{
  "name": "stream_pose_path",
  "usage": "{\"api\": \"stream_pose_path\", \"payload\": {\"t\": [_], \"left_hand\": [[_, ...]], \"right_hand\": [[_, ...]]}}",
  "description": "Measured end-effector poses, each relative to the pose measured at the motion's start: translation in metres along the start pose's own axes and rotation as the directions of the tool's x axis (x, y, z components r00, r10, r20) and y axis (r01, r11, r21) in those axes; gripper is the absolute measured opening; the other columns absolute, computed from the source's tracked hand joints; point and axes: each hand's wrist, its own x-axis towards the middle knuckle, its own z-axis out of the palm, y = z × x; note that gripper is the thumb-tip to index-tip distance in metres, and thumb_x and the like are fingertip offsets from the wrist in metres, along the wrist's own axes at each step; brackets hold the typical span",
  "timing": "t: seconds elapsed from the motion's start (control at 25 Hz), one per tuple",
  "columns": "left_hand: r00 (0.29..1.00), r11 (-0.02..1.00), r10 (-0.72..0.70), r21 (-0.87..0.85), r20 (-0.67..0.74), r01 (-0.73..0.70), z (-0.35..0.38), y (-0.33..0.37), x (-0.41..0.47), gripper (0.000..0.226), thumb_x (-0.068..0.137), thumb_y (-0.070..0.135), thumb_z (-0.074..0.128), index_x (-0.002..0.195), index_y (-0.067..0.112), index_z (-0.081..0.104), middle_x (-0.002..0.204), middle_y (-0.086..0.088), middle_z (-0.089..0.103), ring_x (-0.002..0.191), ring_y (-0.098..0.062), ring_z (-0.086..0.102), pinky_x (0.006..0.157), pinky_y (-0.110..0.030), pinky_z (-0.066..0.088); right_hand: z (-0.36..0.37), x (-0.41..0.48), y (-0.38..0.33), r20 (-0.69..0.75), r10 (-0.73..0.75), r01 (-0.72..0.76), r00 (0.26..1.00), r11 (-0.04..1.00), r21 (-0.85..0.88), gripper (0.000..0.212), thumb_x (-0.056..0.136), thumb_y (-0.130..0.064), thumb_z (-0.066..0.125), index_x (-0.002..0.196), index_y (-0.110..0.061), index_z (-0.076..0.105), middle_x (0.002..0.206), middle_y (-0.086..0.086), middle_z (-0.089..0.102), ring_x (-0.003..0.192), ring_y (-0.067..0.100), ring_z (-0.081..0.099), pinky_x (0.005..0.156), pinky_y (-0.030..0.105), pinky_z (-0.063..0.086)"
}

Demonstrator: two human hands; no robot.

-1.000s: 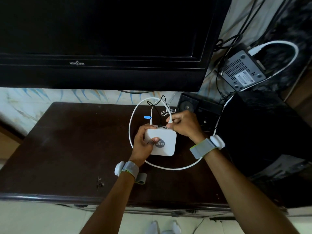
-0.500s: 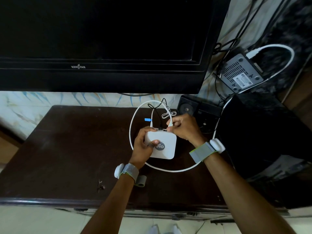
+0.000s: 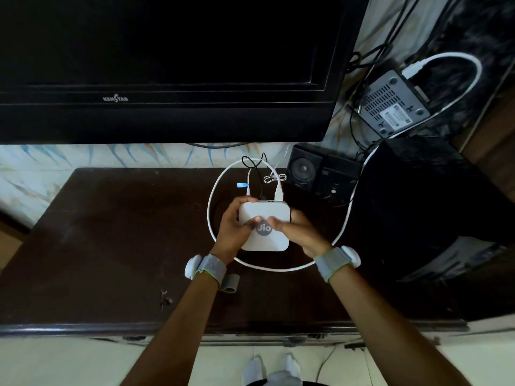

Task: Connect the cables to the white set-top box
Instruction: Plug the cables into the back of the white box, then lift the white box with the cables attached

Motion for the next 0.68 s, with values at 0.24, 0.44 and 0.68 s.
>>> {"api": "stream_pose_path", "payload": {"t": [0.24,0.44,0.68], "left_hand": [[0.980,0.985,-0.164,0.077,0.111,0.156,0.023,0.059,0.012,0.028,0.094,0.017,0.064,0.120,0.026,0.062,0.119,-0.004,0.066,0.103,-0.025,0.065,0.061,-0.037,0.061],[0.918,0.962,-0.240,-0.049,0.316,0.269,0.062,0.125,0.016,0.043,0.099,0.007,0.054,0.140,0.019,0.050,0.125,-0.006,0.063,0.098,-0.026,0.068,0.064,-0.043,0.065],[0.823,0.957,-0.196,-0.078,0.532,0.278,0.124,0.142,0.018,0.080,0.087,-0.018,0.058,0.152,0.021,0.033,0.151,-0.007,0.044,0.133,-0.032,0.049,0.077,-0.046,0.062]], "right_hand": [[-0.049,-0.003,-0.029,-0.164,0.047,-0.056,0.985,0.997,-0.048,0.037,0.095,-0.041,0.053,0.107,-0.008,0.066,0.109,0.015,0.071,0.099,0.029,0.067,0.082,0.036,0.052],[-0.108,-0.024,-0.076,-0.408,-0.068,-0.001,0.911,0.986,-0.167,0.048,0.097,-0.045,0.039,0.092,-0.007,0.068,0.103,0.017,0.071,0.099,0.036,0.066,0.089,0.045,0.053],[-0.175,-0.054,-0.095,-0.641,-0.096,-0.079,0.761,0.968,-0.238,0.057,0.097,-0.052,0.038,0.075,-0.005,0.062,0.094,0.020,0.066,0.095,0.035,0.062,0.074,0.033,0.038]]}}
